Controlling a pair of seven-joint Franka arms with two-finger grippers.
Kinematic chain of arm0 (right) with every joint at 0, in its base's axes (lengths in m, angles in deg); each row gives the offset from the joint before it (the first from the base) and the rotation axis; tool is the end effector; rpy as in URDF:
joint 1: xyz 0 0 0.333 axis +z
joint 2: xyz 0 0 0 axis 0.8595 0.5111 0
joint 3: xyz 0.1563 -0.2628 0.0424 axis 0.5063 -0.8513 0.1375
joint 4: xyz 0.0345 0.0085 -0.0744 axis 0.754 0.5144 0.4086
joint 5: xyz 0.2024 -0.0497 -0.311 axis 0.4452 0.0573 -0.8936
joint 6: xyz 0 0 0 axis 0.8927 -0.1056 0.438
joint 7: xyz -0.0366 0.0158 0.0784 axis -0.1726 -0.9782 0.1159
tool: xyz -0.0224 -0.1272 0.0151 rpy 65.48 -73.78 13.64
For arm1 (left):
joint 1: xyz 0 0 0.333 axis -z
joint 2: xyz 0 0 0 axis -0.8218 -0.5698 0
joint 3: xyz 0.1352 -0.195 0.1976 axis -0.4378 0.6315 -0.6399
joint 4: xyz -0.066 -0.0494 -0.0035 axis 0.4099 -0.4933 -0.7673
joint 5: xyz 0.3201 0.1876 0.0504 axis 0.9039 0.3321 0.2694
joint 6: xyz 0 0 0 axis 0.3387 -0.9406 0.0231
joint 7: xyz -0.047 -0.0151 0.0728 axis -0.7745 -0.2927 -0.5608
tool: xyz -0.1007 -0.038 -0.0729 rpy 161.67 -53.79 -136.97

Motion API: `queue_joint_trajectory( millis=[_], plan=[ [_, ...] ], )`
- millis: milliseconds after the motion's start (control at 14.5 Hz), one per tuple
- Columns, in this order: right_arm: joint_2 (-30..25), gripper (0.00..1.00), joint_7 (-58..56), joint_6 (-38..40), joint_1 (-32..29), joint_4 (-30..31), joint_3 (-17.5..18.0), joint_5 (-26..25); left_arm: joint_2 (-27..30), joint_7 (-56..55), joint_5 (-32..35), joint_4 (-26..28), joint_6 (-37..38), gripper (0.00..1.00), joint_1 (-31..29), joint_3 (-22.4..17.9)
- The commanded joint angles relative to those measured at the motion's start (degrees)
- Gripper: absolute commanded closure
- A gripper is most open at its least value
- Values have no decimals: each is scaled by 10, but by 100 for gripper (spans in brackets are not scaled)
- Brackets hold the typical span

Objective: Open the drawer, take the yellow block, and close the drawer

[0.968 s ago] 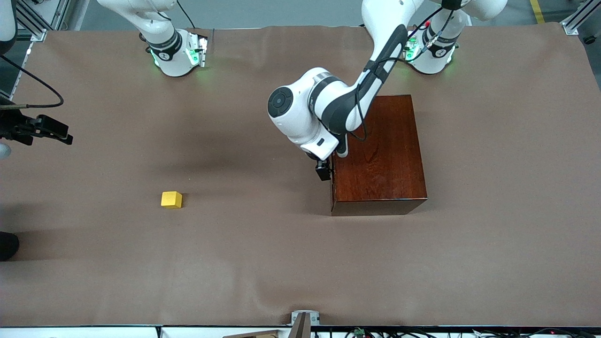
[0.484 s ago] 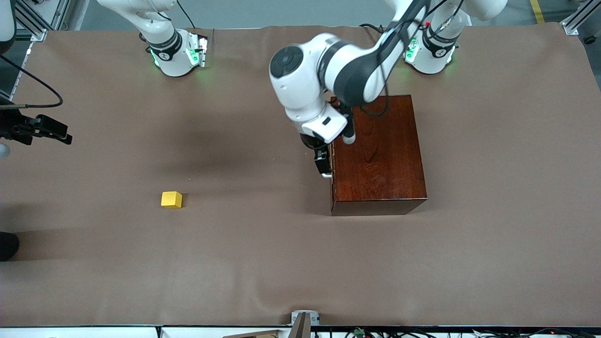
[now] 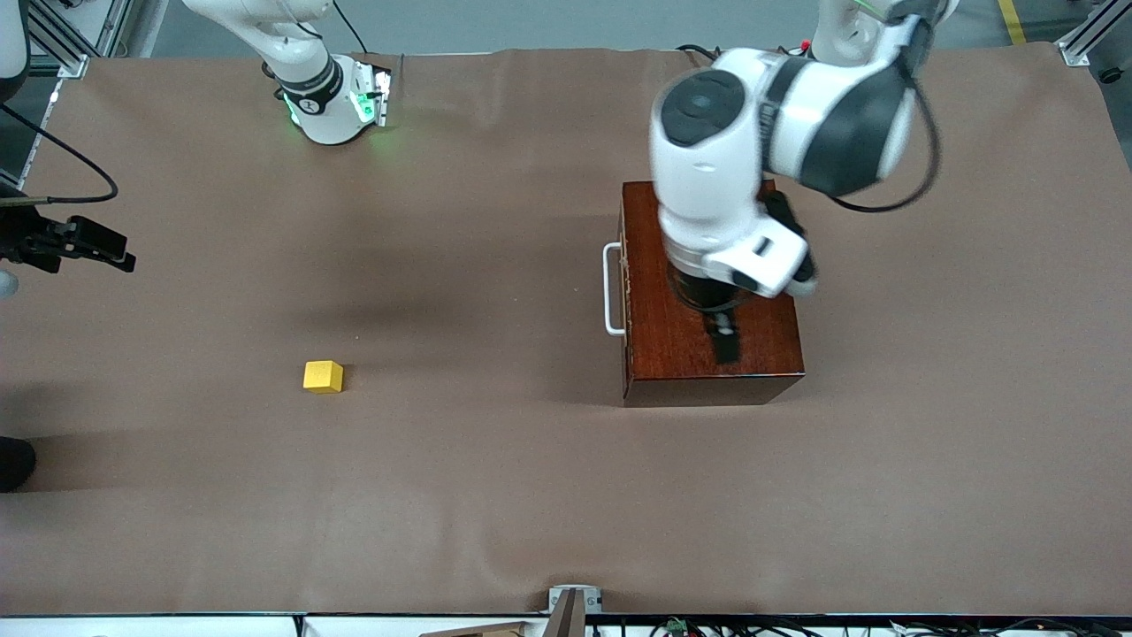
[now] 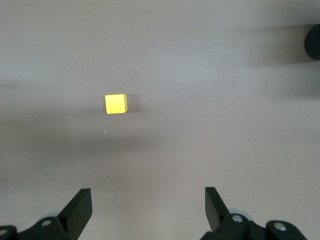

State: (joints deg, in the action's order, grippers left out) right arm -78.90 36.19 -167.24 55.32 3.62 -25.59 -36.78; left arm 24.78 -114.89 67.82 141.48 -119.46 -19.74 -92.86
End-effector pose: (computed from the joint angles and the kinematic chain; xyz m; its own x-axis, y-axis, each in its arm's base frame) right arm 0.5487 -0.0487 0.5610 0.9988 -0.0064 -0.0486 -0.0068 -0.9999 -0.0080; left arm 0.5940 -0.3216 0.4883 -0.1412 0.9728 0.1836 0.9718 0.1008 0.2133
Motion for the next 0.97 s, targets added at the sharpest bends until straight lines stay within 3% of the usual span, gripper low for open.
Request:
queue_joint_trajectory(
  millis=[0, 346, 692, 899],
  plan=[
    [-2, 0, -1, 11, 1, -5, 0, -4, 24, 70, -28, 12, 0, 0, -68, 6],
    [-2, 0, -1, 13, -1, -5, 0, -4, 57, 205, -69, 34, 1, 0, -161, 9],
    [-2, 0, -1, 14, -1, -5, 0, -4, 143, 344, -84, 109, 2, 0, -222, 9],
    [-2, 0, -1, 13, 0, -5, 0, -4, 219, 466, -118, 187, 1, 0, -258, 14]
  ],
)
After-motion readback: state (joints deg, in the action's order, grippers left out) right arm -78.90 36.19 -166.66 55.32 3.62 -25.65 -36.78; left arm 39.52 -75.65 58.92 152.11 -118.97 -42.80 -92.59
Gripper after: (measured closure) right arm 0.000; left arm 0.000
